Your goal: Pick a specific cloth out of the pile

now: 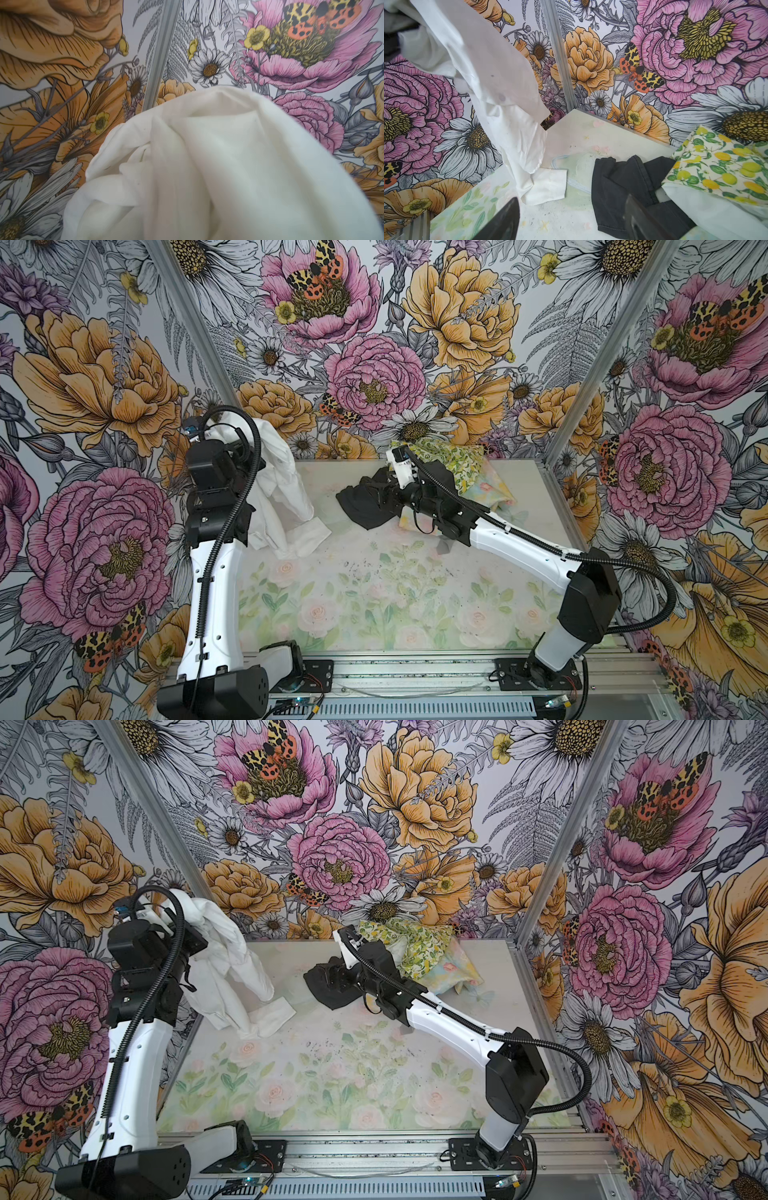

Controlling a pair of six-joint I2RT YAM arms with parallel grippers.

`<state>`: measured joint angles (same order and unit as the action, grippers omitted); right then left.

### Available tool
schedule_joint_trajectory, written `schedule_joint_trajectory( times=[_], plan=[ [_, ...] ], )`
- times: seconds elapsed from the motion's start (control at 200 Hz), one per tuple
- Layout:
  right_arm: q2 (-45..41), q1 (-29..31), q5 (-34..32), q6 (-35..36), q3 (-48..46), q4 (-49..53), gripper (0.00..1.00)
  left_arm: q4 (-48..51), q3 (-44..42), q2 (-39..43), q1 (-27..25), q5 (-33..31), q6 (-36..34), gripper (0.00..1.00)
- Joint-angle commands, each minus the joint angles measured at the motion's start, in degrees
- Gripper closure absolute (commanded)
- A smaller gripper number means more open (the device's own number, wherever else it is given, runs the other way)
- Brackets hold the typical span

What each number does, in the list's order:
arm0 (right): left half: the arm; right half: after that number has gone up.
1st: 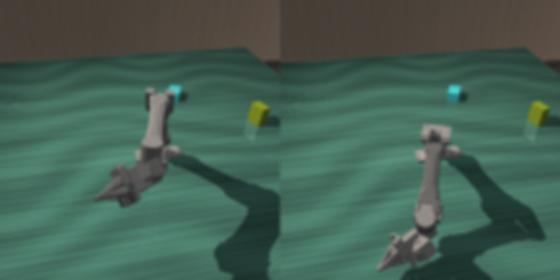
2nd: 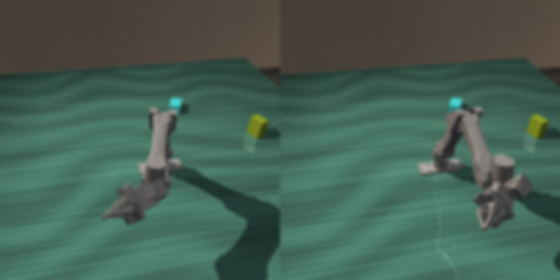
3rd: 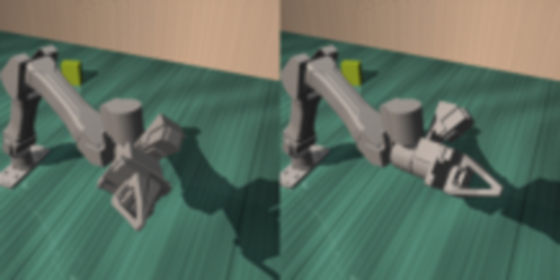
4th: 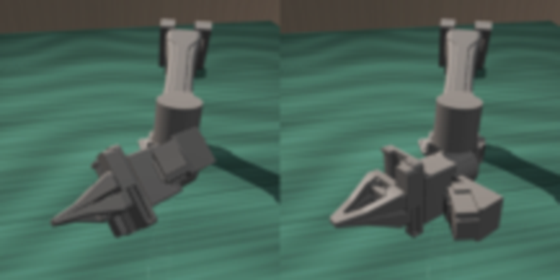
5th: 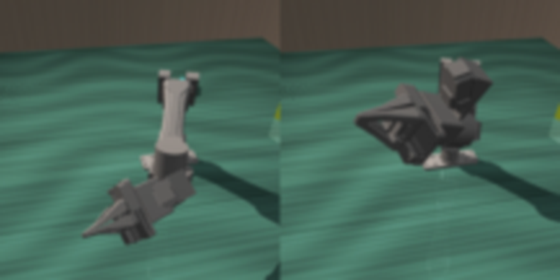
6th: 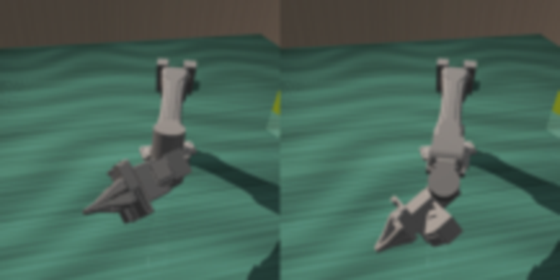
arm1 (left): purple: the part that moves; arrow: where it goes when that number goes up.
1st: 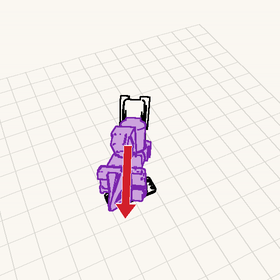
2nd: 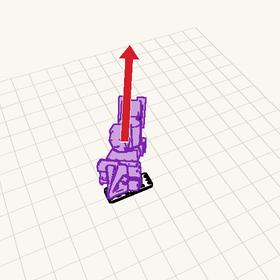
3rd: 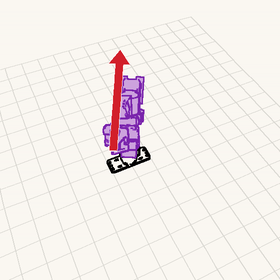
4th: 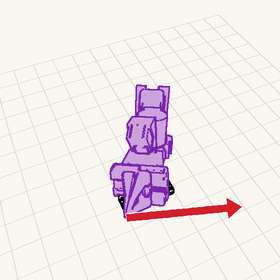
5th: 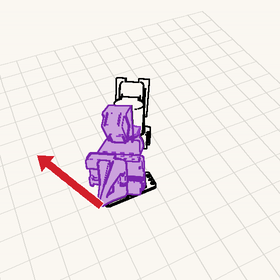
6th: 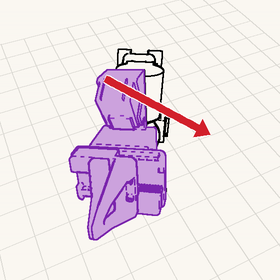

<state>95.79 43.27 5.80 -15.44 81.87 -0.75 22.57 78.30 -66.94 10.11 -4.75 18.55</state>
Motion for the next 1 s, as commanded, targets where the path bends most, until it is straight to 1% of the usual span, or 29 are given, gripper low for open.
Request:
schedule_joint_trajectory(
  times=[0.0,0.105,0.22,0.445,0.545,0.6,0.7,0.77,0.875,0.935,0.996],
  plan=[
    [-2.67,-0.81,-0.75,-0.64,-1.26,-2.55,0.20,-2.27,-4.69,-0.36,-0.52,-1.28,2.74,1.00],
    [-4.00,-0.96,-1.32,-0.60,-2.68,-3.31,0.20,-3.32,-9.14,-0.22,-0.48,-2.57,5.12,1.00],
    [-5.15,-1.24,-1.84,-0.58,-4.47,-3.95,0.20,-2.33,-13.29,0.49,0.64,-3.56,6.74,1.00],
    [-7.41,-1.91,-2.50,-1.24,-9.08,-6.04,0.20,5.48,-19.70,2.78,2.01,-6.81,5.09,1.00],
    [-7.72,-2.26,-2.72,-1.37,-10.86,-6.54,0.20,7.03,-23.04,3.51,2.46,-6.84,5.52,1.00],
    [-7.98,-2.55,-2.75,-1.67,-11.75,-6.88,0.20,7.47,-24.57,2.75,2.47,-5.77,5.77,1.00],
    [-8.83,-3.11,-2.92,-2.39,-13.98,-7.99,0.20,7.49,-26.45,-0.47,1.43,-3.85,6.50,1.00],
    [-9.58,-3.58,-3.17,-2.90,-15.65,-8.72,0.20,7.56,-26.52,-3.78,-0.88,-4.58,6.04,1.00],
    [-10.80,-4.20,-3.78,-3.58,-18.09,-9.39,0.20,7.52,-25.10,-10.54,-4.52,-5.07,5.19,1.00],
    [-11.48,-4.59,-4.03,-3.89,-19.54,-10.03,0.20,7.63,-23.82,-14.69,-5.77,-3.83,5.14,1.00],
    [-12.26,-4.98,-4.42,-4.12,-20.63,-10.39,0.20,7.64,-22.76,-18.17,-7.17,-4.03,5.31,1.00]
  ],
)
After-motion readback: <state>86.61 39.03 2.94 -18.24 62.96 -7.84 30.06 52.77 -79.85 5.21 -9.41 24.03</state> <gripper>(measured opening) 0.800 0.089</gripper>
